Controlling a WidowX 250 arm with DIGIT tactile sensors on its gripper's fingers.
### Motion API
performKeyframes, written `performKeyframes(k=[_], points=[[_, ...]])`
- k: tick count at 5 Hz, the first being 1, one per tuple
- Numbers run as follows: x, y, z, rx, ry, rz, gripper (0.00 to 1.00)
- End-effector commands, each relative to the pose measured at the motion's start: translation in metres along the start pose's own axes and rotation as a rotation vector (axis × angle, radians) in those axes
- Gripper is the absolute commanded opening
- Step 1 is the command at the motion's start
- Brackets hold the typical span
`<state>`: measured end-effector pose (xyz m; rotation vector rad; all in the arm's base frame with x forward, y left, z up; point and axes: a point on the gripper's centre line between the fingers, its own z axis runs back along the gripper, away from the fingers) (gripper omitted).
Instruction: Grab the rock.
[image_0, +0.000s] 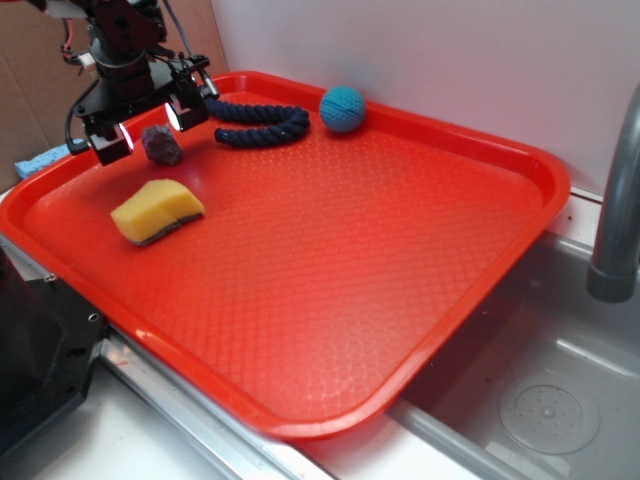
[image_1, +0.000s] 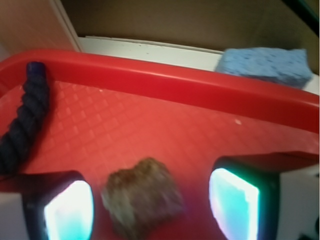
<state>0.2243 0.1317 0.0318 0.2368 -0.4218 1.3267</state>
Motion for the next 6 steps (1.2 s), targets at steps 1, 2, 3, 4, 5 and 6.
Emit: performKeyframes(k=[1,2,3,4,5,6], points=[[0.008,-0.003,-0.013,-0.01,-0.038,0.016,0.13],[0.007,-0.001,-0.009,-0.025,-0.014,0.043,0.0],[0.009,0.0,-0.004,-0.036,0.007,0.066,0.0],[0.019,-0.009,0.028,-0.042,0.07,-0.2,0.0],[0.012,-0.019,0.065,-0.089,0.108,-0.45,0.0],[-0.006,-0.027,0.109,-0.158,0.267,-0.682,0.0]])
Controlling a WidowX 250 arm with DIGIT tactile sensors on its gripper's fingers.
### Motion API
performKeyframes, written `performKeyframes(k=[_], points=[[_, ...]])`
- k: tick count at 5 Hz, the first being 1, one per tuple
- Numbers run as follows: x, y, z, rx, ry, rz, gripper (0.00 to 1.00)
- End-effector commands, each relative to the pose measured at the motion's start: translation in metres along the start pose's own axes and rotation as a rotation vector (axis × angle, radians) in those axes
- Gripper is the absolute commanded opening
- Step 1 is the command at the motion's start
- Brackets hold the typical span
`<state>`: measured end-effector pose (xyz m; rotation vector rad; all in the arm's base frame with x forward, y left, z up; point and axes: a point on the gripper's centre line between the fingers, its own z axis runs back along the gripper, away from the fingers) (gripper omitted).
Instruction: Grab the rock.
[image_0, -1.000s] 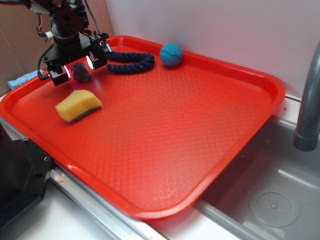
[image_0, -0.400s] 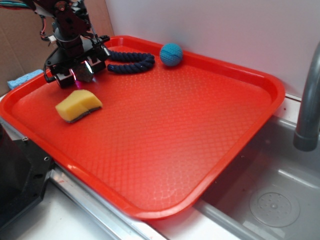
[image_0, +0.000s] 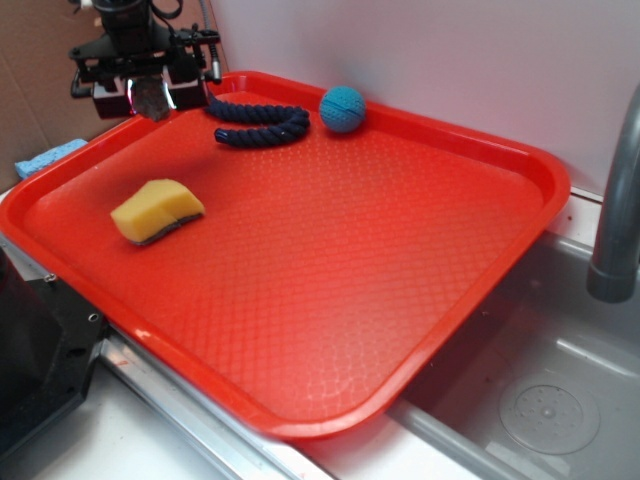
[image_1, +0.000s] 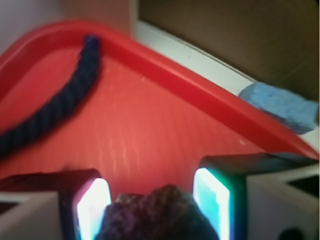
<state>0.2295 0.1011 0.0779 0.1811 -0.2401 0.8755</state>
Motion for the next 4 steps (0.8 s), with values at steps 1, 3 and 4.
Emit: performKeyframes(k=[1,3,4], points=[[-0.022,-0.019,0.096,-0.216,0.135,-0.464,0.0],[-0.059,-0.02,0.168,-0.309,0.155,-0.654,0.0],[-0.07,-0.018,0.181,-0.324,0.121,-0.651,0.0]])
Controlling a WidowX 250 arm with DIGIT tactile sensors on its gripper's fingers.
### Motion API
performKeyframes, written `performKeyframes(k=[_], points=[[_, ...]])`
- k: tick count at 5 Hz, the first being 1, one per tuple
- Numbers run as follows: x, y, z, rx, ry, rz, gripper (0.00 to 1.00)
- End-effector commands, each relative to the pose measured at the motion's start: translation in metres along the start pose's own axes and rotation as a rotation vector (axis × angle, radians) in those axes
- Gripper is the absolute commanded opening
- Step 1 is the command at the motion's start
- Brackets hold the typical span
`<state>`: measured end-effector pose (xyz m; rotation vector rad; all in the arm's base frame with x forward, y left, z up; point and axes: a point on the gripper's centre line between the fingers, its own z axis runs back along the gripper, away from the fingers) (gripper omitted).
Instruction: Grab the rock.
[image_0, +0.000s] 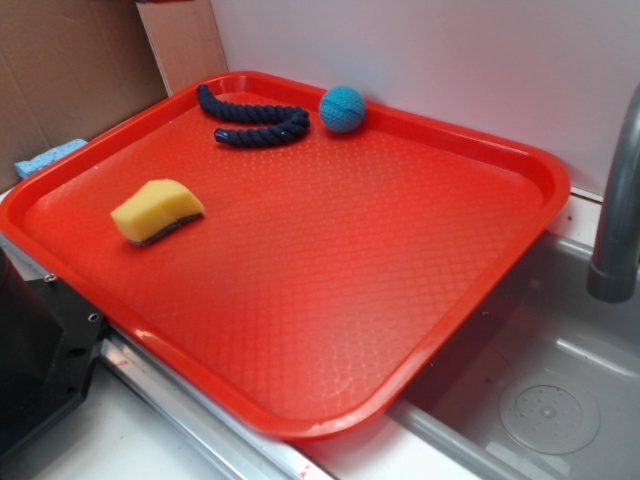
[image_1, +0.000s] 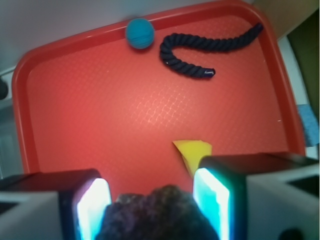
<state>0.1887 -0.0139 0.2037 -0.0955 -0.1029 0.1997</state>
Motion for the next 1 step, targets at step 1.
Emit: performKeyframes(k=[1], points=[[0.0078,0.0212,0.0192,0.095,-0.055,0.051,0.0]])
